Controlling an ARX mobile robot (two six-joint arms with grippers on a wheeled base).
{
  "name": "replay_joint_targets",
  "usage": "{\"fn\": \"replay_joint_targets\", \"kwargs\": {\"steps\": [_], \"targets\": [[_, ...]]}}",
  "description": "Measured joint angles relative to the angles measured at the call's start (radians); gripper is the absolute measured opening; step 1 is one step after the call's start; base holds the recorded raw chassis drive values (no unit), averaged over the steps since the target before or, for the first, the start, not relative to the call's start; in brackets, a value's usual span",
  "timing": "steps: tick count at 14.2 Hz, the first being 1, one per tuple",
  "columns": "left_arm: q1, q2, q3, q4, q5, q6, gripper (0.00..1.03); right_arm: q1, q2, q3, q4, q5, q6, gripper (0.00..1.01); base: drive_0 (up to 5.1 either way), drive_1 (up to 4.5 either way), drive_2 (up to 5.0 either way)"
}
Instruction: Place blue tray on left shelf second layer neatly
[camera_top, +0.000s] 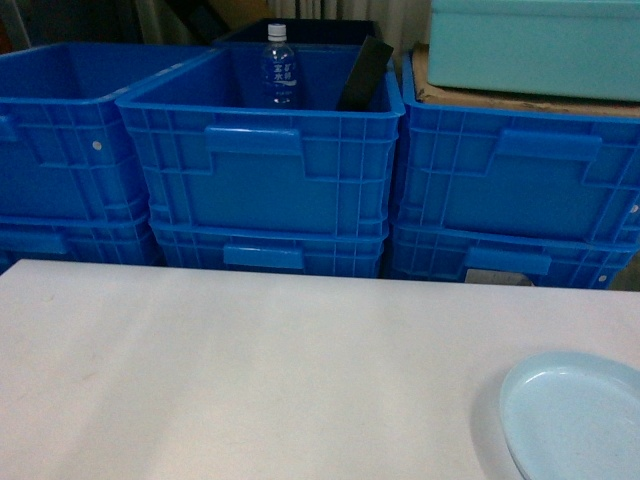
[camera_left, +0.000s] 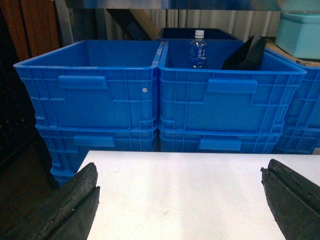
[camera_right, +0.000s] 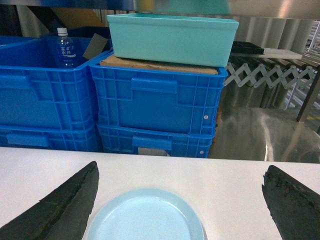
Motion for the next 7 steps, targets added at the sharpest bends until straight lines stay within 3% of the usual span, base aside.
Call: {"fn": "replay_joint_targets", "kwargs": {"steps": [7], "targets": [[0.0, 0.0, 0.0, 0.0, 0.0, 0.0, 0.98, 0.0, 0.0, 0.0, 0.001, 0.0, 0.0, 0.98, 0.0, 0.0, 0.0]]}}
